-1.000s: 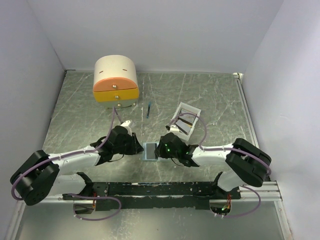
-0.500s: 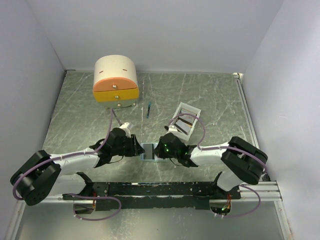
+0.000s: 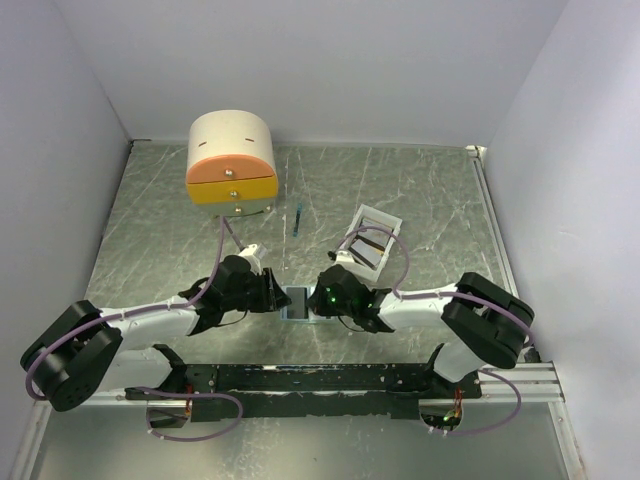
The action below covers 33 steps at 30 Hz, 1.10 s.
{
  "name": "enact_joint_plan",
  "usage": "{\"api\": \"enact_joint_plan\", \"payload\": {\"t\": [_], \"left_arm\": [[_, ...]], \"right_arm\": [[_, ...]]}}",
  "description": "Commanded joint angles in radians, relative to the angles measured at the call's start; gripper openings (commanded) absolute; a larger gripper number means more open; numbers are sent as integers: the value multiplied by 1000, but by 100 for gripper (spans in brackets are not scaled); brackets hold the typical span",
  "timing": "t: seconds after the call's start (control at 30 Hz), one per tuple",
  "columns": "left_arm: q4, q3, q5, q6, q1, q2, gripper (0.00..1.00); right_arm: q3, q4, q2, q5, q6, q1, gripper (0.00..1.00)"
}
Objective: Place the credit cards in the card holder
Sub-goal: Insert the credit card into the card holder.
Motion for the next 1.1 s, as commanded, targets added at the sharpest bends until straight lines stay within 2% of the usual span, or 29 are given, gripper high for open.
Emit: {"api": "enact_joint_plan", "payload": {"t": [0.0,0.17,0.3,0.6,0.8,1.07], "left_arm": [[12,-7,-17,8,7,-13,47],[-26,11,-18,19,15,-12,40],[-22,6,-3,4,31,-2,38],[-32,-17,28,0,67,3,23],[17,-32,62,-4,67,48,19],[52,-35,82,-3,67,83,16]], "right_arm": [[44,-132,-11,23,-42,3,6],[118,-227,-41,41,-95,3,8],[106,-192,-25,16,-84,3,8],[103,-174,11,12,-67,5,5],[91,-114,26,-26,-51,9,9],[62,-39,27,-66,-28,8,4]]}}
